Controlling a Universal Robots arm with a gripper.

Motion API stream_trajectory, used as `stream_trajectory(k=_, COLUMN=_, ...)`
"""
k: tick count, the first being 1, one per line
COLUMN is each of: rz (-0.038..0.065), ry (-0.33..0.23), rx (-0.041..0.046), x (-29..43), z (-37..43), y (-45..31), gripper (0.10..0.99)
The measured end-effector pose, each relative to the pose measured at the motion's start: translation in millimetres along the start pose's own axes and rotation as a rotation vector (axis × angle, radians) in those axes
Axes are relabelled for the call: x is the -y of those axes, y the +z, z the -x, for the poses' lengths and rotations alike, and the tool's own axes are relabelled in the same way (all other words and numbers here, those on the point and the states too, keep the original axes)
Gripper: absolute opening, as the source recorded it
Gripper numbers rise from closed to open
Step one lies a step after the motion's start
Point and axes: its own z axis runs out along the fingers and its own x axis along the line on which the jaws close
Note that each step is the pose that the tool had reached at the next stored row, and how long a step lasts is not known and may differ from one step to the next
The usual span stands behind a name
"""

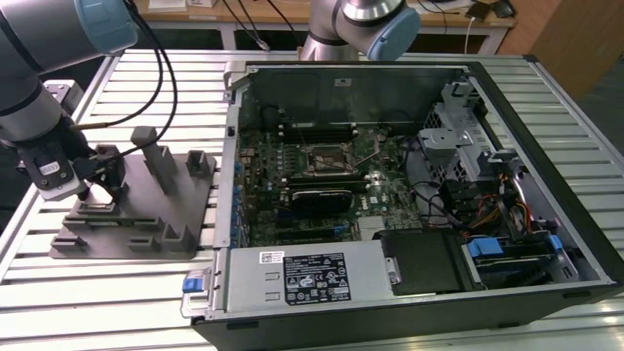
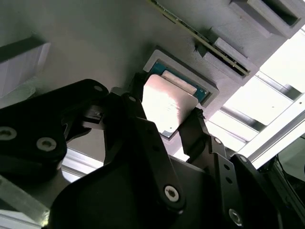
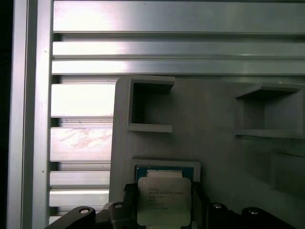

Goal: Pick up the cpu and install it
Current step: 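Pick up the cpu and move it towards the insertion slot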

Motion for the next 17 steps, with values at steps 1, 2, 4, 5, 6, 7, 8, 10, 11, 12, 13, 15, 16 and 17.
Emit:
stream_trajectory(k=1, rz=0.0, ry=0.0, rx=0.0, x=0.0, z=0.0, y=0.0, gripper=0.545)
stream_trajectory(k=2, rz=0.0, ry=0.0, rx=0.0, x=0.0, z=0.0, y=0.1, gripper=0.545)
stream_trajectory(k=4, rz=0.0, ry=0.0, rx=0.0003, x=0.0, z=0.1, y=-0.3, gripper=0.545)
stream_trajectory(k=5, rz=0.0, ry=0.0, rx=0.0005, x=-0.1, z=0.1, y=-1.0, gripper=0.545)
stream_trajectory(k=6, rz=0.0, ry=0.0, rx=0.0002, x=-0.2, z=0.0, y=-2.2, gripper=0.545)
stream_trajectory(k=7, rz=0.0, ry=0.0, rx=0.0001, x=-0.2, z=0.1, y=-3.5, gripper=0.545)
stream_trajectory(k=8, rz=0.0, ry=0.0, rx=0.0002, x=-0.3, z=0.1, y=-4.8, gripper=0.545)
stream_trajectory(k=10, rz=0.0, ry=0.0, rx=0.0001, x=-0.5, z=0.1, y=-7.4, gripper=0.545)
stream_trajectory(k=11, rz=0.0, ry=0.0, rx=0.0001, x=-0.6, z=0.2, y=-8.6, gripper=0.545)
stream_trajectory(k=12, rz=0.0, ry=0.0, rx=0.0001, x=-0.6, z=0.2, y=-9.8, gripper=0.545)
stream_trajectory(k=13, rz=0.0, ry=0.0, rx=0.0001, x=-0.7, z=0.2, y=-11.1, gripper=0.545)
stream_trajectory(k=15, rz=0.0, ry=0.0, rx=0.0, x=-0.9, z=0.3, y=-13.8, gripper=0.545)
stream_trajectory(k=16, rz=0.0, ry=0.0, rx=0.0001, x=-1.0, z=0.3, y=-15.3, gripper=0.545)
stream_trajectory(k=17, rz=0.0, ry=0.0, rx=0.0001, x=-1.1, z=0.3, y=-16.7, gripper=0.545)
